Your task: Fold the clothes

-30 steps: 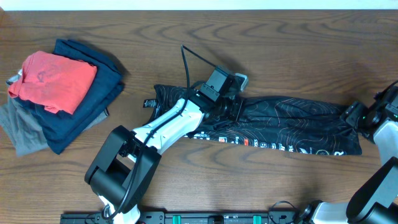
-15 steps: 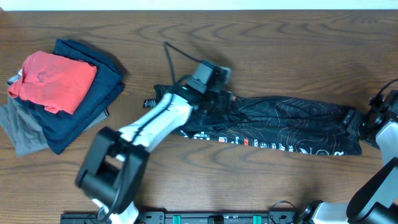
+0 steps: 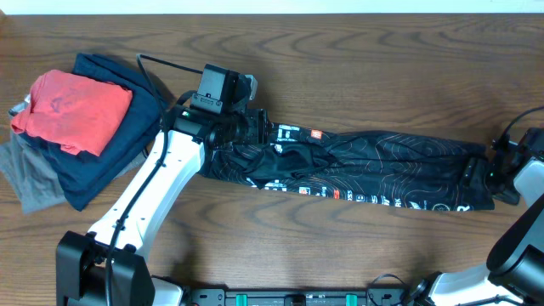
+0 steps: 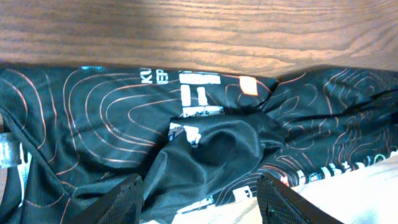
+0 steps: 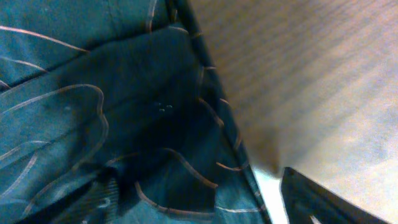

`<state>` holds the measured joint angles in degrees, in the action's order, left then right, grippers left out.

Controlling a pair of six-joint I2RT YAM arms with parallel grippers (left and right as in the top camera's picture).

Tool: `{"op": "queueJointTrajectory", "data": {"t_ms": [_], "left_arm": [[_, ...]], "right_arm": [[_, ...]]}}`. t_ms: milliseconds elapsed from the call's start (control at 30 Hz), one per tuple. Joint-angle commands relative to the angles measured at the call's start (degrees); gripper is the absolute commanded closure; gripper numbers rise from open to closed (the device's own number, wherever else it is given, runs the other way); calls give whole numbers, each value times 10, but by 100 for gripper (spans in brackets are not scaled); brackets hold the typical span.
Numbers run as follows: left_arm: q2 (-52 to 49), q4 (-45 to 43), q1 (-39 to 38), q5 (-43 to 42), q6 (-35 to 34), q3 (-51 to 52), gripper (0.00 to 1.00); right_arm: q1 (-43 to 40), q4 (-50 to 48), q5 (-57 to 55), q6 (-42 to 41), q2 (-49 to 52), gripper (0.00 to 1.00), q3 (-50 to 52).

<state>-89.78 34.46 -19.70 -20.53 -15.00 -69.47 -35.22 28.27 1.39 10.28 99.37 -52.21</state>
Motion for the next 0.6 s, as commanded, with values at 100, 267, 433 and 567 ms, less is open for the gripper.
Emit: {"op": "queueJointTrajectory", "data": {"t_ms": [100,267,433,567], "left_arm": [[7,8,3,33,3,-2,40],[7,11,4,33,3,-2,40],[16,20,14,33,3,-2,40],[35,49,36,33,3,-2,40]], "right_arm": [[0,-3,34,7,28,53,0],[0,0,33,7,28,87,-4],[0,41,1,-18,19,99,-57],[1,131,-35,-65,12,99,-150]]}}
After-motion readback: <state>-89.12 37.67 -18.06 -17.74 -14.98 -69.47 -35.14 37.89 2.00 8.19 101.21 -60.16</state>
